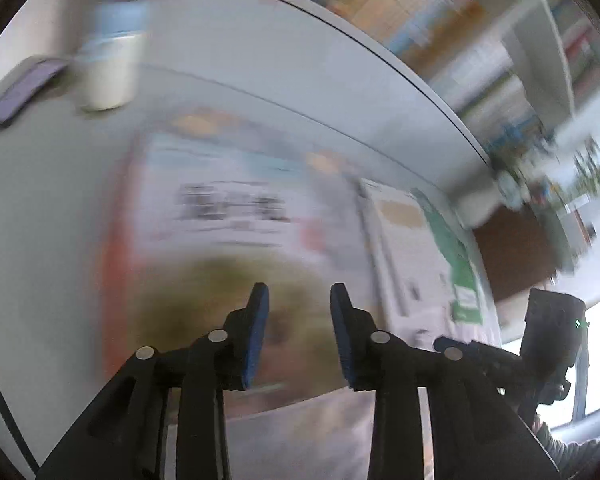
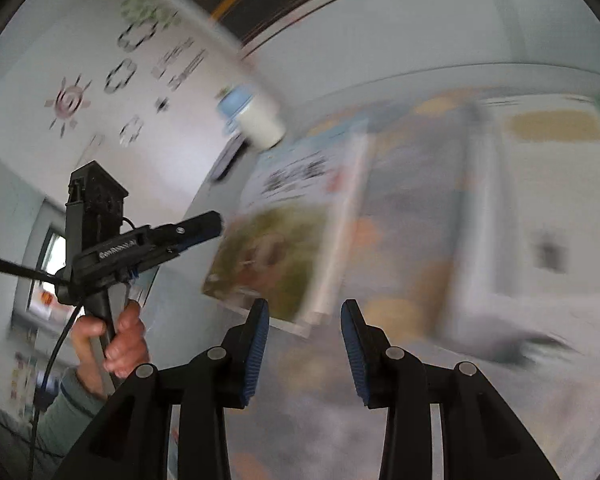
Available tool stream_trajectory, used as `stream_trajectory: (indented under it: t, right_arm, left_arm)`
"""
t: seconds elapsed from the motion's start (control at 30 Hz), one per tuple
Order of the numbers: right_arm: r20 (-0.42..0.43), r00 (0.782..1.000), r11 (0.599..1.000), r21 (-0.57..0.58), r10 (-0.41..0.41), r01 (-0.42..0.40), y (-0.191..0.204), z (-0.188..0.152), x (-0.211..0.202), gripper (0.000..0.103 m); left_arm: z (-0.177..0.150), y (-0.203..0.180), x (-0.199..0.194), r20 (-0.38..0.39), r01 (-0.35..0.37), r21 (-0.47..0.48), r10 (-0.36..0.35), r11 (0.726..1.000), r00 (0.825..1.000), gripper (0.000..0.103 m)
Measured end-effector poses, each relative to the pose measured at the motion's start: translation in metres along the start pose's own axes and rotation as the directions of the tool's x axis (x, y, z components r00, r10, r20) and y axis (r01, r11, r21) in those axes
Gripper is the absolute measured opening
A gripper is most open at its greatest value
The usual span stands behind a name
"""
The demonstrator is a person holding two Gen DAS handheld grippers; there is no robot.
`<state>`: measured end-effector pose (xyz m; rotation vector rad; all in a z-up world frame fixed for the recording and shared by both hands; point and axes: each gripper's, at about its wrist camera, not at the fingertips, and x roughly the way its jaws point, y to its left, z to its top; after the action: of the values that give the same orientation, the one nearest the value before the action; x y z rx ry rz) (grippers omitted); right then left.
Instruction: Organize books
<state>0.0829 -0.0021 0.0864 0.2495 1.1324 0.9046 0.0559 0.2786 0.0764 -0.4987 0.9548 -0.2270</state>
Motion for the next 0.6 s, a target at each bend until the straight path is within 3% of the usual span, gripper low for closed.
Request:
stream_trajectory:
  t: [0.03,0.1,0.13,0.2,0.33,0.43,0.5,0.6]
  right_arm:
    - [0.031,0.999,0.999,0.044,-0.031,0.03,-0.017,-0.003,-0.021,0.044]
    - [0.093,0.993,0.99,0.126,-0.078,0.066,-0.046,-0.007,-0.053,0.063]
    - [0.143,0.985,0.982,0.174,-0.1,0.074,-0.062,-0.008,-0.071,0.063]
    - [0.222,0.961,0.959,0.265,-0.163,0.101,-0.096,-0.007,-0.105,0.063]
    - [0.291,0.929,0.928,0.352,-0.23,0.119,-0.142,0.004,-0.134,0.063]
    - [0.268,0.922,0.918,0.357,-0.279,0.174,-0.162,0.019,-0.131,0.052]
    - [0.232,0.921,0.906,0.363,-0.313,0.216,-0.173,0.028,-0.122,0.048]
    - [0.18,0.922,0.89,0.376,-0.343,0.258,-0.193,0.042,-0.103,0.031]
  left_arm:
    - [0.003,-0.014,0.01,-0.014,0.011,0.027,-0.01,1.0,1.0,0.041]
    - [0.008,-0.043,0.036,-0.046,0.04,0.068,-0.037,0.997,0.998,0.057]
    - [0.009,-0.056,0.049,-0.061,0.058,0.077,-0.053,0.995,0.997,0.063]
    - [0.012,-0.078,0.08,-0.106,0.103,0.083,-0.094,0.991,0.99,0.063]
    - [0.014,-0.112,0.131,-0.185,0.103,0.101,-0.083,0.99,0.979,0.062]
    - [0.012,-0.133,0.158,-0.208,0.097,0.139,-0.066,0.986,0.976,0.061]
    - [0.011,-0.138,0.171,-0.211,0.056,0.155,-0.022,0.986,0.977,0.061]
    - [0.009,-0.139,0.184,-0.211,0.002,0.176,0.036,0.984,0.977,0.055]
